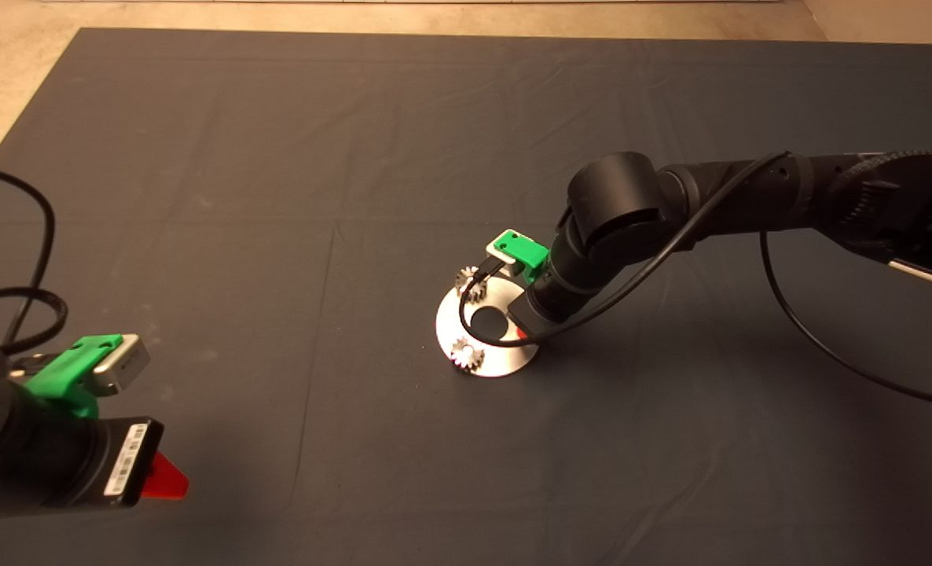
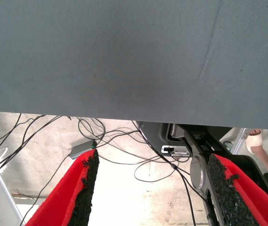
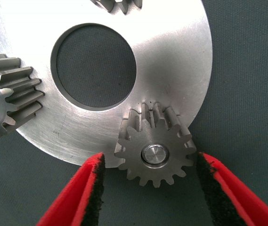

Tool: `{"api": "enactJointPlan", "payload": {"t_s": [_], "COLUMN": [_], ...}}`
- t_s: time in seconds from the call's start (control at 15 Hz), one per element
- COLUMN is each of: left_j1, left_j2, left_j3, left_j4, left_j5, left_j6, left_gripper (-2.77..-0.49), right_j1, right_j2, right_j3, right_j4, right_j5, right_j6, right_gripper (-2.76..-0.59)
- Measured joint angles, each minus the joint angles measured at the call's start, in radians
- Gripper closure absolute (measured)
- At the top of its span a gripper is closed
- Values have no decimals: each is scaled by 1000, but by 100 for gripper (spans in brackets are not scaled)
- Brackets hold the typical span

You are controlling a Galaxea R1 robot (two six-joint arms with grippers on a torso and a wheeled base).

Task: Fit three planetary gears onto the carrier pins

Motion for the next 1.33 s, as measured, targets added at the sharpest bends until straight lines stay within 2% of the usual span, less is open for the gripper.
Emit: {"api": "enactJointPlan", "payload": {"t_s": [0.2, 0.33, 0.4, 0.47, 0.53, 0.6, 0.67, 0.73, 0.8, 0.87, 0.93, 1.0, 1.13, 1.2, 1.33], "left_j1": [0, 0, 0, 0, 0, 0, 0, 0, 0, 0, 0, 0, 0, 0, 0], "left_j2": [0, 0, 0, 0, 0, 3, 5, 9, 16, 18, 17, 19, 34, 42, 46], "left_j3": [0, 0, 3, 9, 11, 12, 14, 14, 14, 16, 16, 16, 17, 17, 17], "left_j4": [0, 0, 0, 0, 0, 0, -1, -1, -1, -2, -3, -5, -23, -34, -46], "left_j5": [0, 0, 0, 0, 0, 0, 0, 0, -1, -2, 0, 1, 1, 0, 0], "left_j6": [0, 0, 0, 0, 0, 2, 9, 18, 28, 33, 36, 40, 52, 54, 58], "left_gripper": [-160, -160, -160, -161, -173, -176, -176, -181, -189, -189, -199, -204, -206, -216, -219], "right_j1": [28, 110, 124, 126, 126, 126, 126, 126, 123, 109, 86, 67, 42, 37, 28], "right_j2": [-29, -123, -185, -256, -344, -429, -522, -605, -677, -748, -828, -905, -1049, -1095, -1116], "right_j3": [35, 95, 126, 158, 201, 251, 327, 414, 498, 569, 626, 664, 691, 698, 711], "right_j4": [29, 71, 84, 104, 126, 140, 160, 185, 210, 222, 235, 246, 256, 262, 302], "right_j5": [5, 9, 11, 11, 10, 4, -5, -9, -5, 4, 4, 5, -2, -10, -7], "right_j6": [1, 21, 45, 67, 99, 130, 172, 223, 271, 315, 351, 374, 406, 414, 428], "right_gripper": [-154, -160, -168, -173, -173, -173, -174, -184, -187, -187, -188, -201, -203, -204, -214]}}
